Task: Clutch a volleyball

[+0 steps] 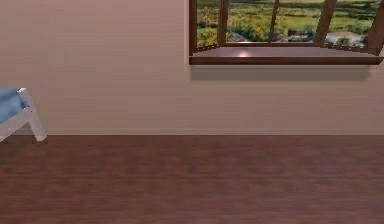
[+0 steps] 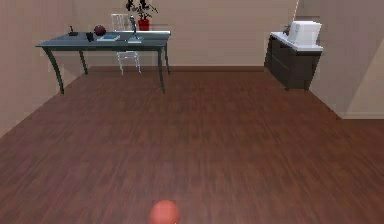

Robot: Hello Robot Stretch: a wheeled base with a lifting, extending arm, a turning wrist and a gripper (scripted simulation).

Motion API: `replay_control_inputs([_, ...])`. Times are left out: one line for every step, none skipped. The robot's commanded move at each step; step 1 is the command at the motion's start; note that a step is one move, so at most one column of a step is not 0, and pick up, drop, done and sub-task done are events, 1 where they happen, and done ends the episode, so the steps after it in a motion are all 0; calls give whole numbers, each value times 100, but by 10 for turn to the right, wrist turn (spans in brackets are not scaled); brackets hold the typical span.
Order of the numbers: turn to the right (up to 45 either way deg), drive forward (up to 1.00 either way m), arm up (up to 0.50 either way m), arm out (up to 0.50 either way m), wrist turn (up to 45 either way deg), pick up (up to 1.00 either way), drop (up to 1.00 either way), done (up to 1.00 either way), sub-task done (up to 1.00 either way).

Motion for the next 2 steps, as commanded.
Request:
replay_control_inputs([0, 0, 0, 0, 0, 100, 0, 0, 0])
replay_control_inputs([0, 0, 10, 0, 0, 0, 0, 0, 0])
